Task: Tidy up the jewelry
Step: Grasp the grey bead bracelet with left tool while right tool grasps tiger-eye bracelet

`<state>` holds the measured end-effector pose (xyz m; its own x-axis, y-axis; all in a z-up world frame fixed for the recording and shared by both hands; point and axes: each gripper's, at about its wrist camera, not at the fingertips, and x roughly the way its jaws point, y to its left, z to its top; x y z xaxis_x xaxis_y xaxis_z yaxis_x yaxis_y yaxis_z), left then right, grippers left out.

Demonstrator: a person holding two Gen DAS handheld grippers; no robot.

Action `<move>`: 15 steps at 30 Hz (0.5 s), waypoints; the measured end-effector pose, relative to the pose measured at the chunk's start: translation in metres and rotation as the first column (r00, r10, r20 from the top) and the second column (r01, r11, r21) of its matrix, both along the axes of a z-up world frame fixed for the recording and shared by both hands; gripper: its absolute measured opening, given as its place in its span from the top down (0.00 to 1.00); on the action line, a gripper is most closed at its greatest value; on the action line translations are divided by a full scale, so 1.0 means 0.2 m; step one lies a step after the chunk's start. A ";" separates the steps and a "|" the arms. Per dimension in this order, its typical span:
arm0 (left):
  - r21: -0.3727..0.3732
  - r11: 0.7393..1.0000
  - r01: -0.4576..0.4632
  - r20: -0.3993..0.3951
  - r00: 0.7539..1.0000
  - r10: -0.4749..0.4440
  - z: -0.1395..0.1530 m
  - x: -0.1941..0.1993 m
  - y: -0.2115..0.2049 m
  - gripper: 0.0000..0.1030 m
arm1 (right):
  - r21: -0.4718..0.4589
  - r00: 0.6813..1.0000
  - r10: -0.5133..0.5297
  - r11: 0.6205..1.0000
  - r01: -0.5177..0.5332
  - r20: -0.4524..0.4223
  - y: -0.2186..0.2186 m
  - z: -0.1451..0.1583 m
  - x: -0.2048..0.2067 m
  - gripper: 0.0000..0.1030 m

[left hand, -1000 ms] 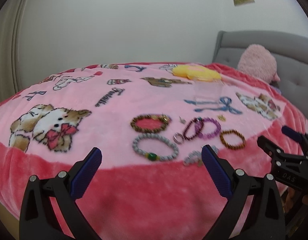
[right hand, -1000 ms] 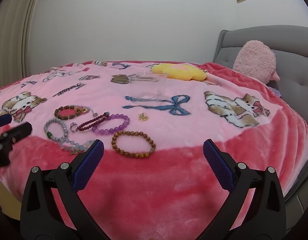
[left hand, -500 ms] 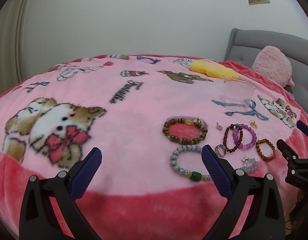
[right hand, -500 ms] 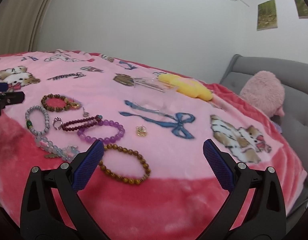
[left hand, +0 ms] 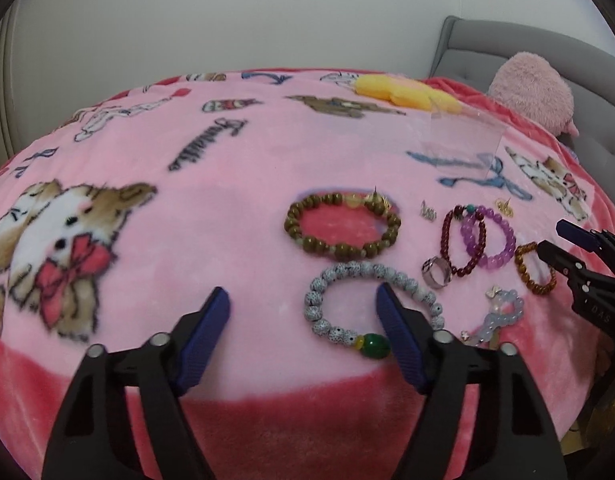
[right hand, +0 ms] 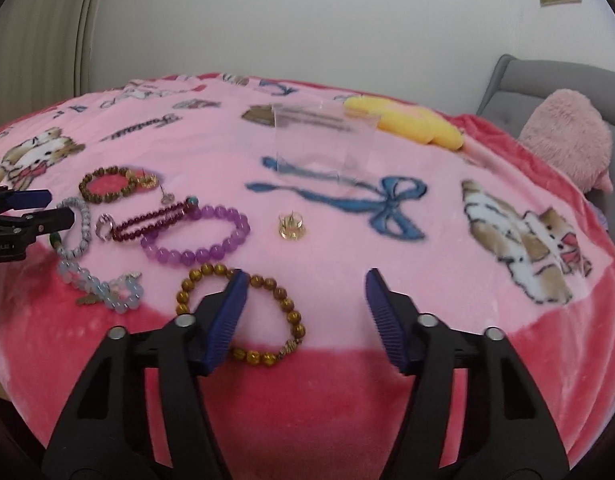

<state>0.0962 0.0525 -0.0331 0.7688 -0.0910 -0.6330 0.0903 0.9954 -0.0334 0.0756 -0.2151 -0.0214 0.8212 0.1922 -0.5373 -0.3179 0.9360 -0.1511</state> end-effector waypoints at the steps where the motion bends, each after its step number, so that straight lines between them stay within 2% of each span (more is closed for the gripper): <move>1: 0.006 1.000 0.000 -0.002 1.000 0.000 0.00 0.00 0.00 0.31 | 0.003 1.000 0.010 1.000 -0.010 -0.017 0.00 -0.01 0.01 0.53; 4: 0.010 1.000 0.001 -0.007 1.000 -0.001 0.00 0.01 0.00 0.34 | 0.013 0.998 0.026 1.000 -0.026 -0.054 0.00 -0.05 0.02 0.55; 6: 0.015 1.000 0.003 -0.007 1.000 -0.003 -0.01 0.01 -0.01 0.37 | 0.008 0.998 0.033 0.999 -0.033 -0.062 0.00 -0.06 0.02 0.60; 9: 0.022 1.000 0.007 -0.001 1.000 -0.007 -0.01 0.01 -0.02 0.42 | 0.012 0.996 0.050 0.999 -0.049 -0.079 0.01 -0.07 0.02 0.67; 11: 0.027 1.000 0.008 0.004 1.000 -0.008 -0.02 0.00 -0.02 0.47 | 0.017 0.994 0.061 0.998 -0.060 -0.087 0.01 -0.08 0.02 0.78; 14: 0.030 0.999 0.011 0.007 1.000 -0.012 -0.01 0.00 -0.02 0.56 | 0.023 0.992 0.079 0.997 -0.078 -0.094 0.02 -0.08 0.01 0.87; 15: 0.032 0.999 0.015 0.007 1.000 -0.015 -0.01 0.00 -0.03 0.58 | 0.023 0.992 0.084 0.996 -0.082 -0.095 0.02 -0.08 0.01 0.88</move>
